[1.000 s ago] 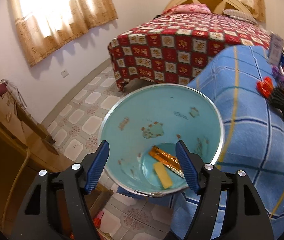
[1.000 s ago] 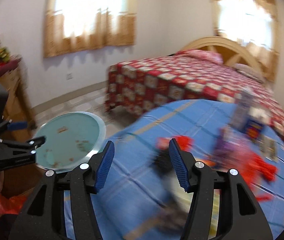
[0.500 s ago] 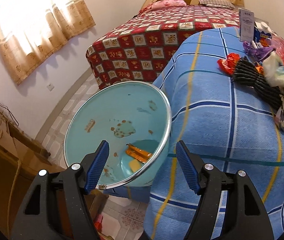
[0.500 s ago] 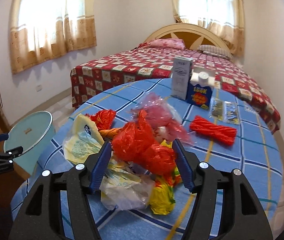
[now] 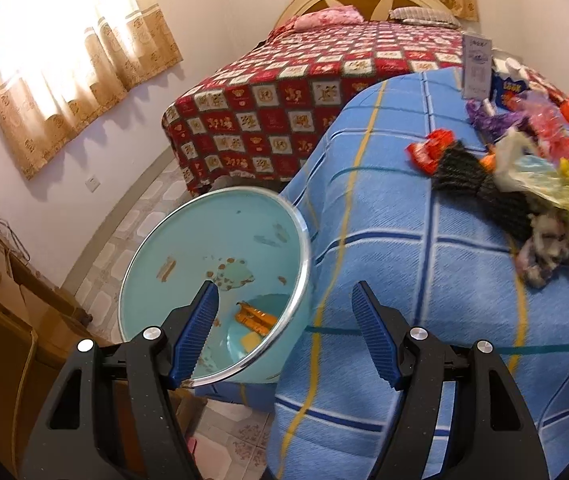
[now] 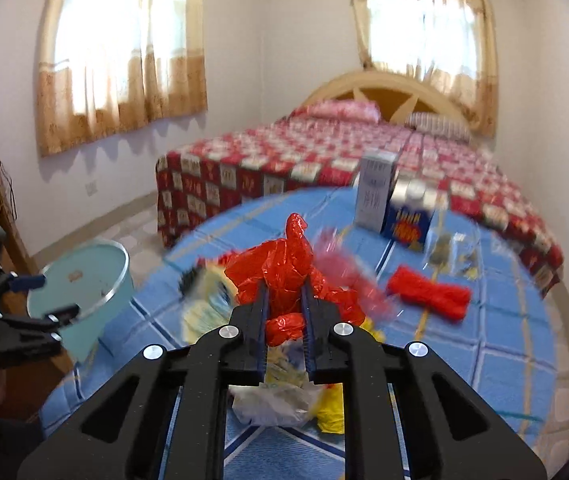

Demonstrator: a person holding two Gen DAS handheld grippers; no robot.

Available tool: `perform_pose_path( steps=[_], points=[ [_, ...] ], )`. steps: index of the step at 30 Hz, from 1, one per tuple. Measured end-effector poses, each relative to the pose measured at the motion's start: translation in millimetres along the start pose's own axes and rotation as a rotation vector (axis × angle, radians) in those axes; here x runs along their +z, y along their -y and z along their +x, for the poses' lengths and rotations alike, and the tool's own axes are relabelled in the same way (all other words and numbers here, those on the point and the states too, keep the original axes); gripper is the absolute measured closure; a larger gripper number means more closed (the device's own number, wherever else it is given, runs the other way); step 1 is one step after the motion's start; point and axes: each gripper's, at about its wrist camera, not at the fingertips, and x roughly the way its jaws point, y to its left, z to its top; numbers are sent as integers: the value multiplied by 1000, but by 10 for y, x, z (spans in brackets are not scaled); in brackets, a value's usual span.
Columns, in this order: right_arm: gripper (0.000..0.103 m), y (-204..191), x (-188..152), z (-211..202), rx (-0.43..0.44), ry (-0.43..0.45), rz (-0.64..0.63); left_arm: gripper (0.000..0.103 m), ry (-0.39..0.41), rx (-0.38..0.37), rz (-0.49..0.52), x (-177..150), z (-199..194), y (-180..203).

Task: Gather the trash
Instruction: 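Grasp the red plastic bag with the right tool while the left tool grasps the yellow bag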

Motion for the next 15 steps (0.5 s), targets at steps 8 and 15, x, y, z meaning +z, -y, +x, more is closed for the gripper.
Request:
perform_pose_path(
  steps=[8, 15],
  points=[
    [88, 454, -80, -292, -109, 34, 64, 35, 49, -88, 31, 182, -194, 432],
    [88, 885, -464, -354, -189, -29, 136, 35, 98, -191, 54, 336, -377, 936]
  ],
)
